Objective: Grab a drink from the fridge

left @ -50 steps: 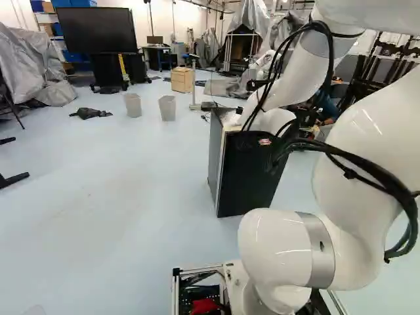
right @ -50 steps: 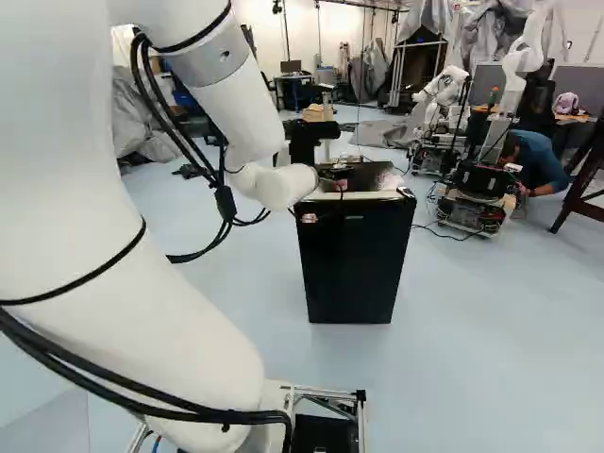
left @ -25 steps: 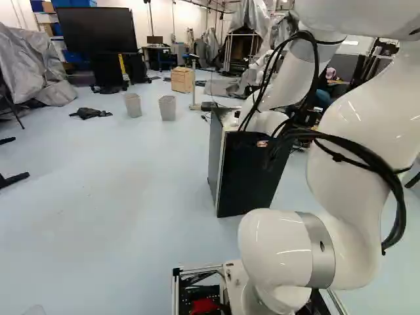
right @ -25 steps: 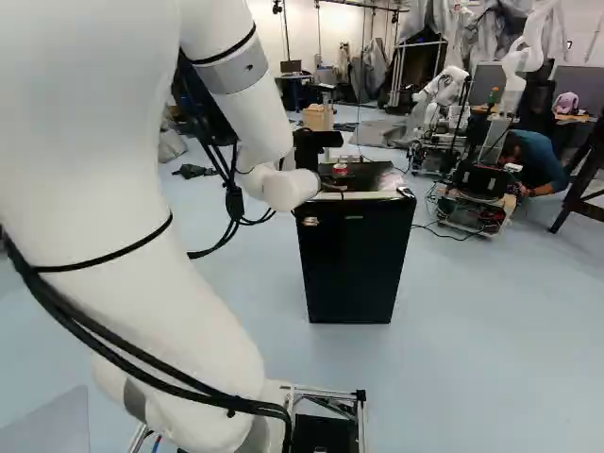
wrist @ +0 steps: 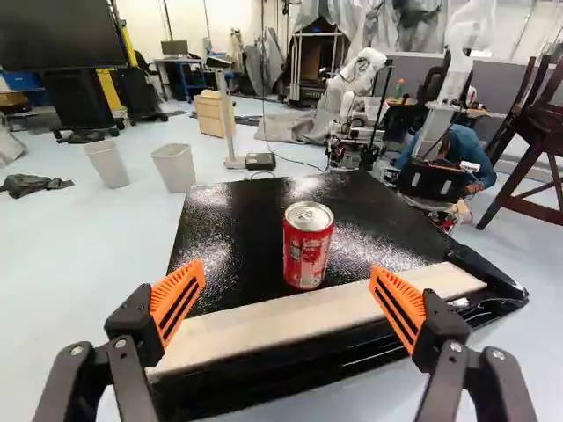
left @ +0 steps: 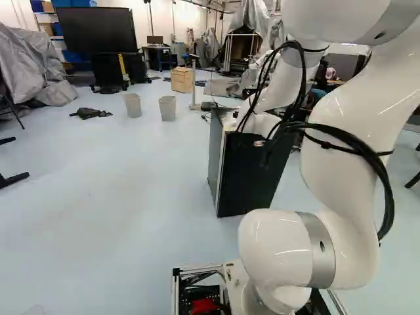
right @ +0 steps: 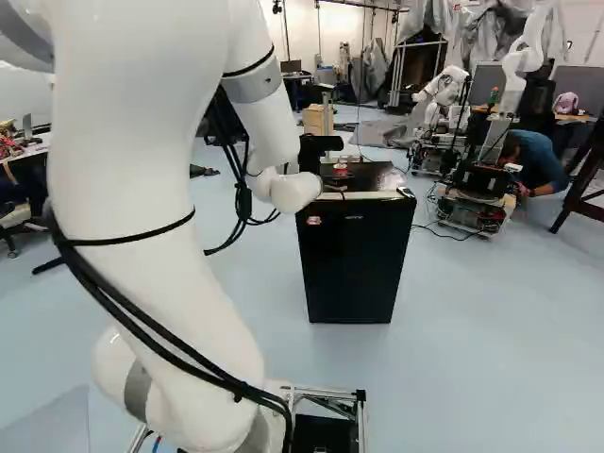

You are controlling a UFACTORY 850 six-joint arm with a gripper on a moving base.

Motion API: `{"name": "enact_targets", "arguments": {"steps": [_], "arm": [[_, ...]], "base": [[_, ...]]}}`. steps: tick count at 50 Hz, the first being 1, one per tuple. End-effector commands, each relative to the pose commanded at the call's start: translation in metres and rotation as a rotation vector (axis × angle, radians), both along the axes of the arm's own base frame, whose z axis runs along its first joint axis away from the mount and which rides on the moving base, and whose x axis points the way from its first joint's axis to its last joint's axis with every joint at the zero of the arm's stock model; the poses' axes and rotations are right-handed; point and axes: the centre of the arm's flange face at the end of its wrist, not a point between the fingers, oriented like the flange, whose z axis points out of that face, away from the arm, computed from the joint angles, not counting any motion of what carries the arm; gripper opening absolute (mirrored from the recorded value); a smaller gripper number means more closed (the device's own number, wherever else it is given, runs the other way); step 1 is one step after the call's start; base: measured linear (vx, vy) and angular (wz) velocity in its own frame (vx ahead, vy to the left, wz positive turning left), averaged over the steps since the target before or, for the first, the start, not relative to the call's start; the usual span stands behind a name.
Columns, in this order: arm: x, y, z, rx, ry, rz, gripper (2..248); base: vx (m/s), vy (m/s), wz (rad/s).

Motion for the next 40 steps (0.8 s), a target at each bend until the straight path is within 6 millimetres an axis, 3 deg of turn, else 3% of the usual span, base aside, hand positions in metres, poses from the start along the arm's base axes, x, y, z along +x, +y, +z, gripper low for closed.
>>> {"name": "enact_targets", "arguments": {"steps": [24,40], "arm": [[0.03,-0.014,-0.026,0.004,0.012,-0.012,247],[0.051,-0.025,-0.031,0.002,0.005,-0.023,247]], "base": [[0.0,0.0,0.0],[0.0,0.0,0.0]]}}
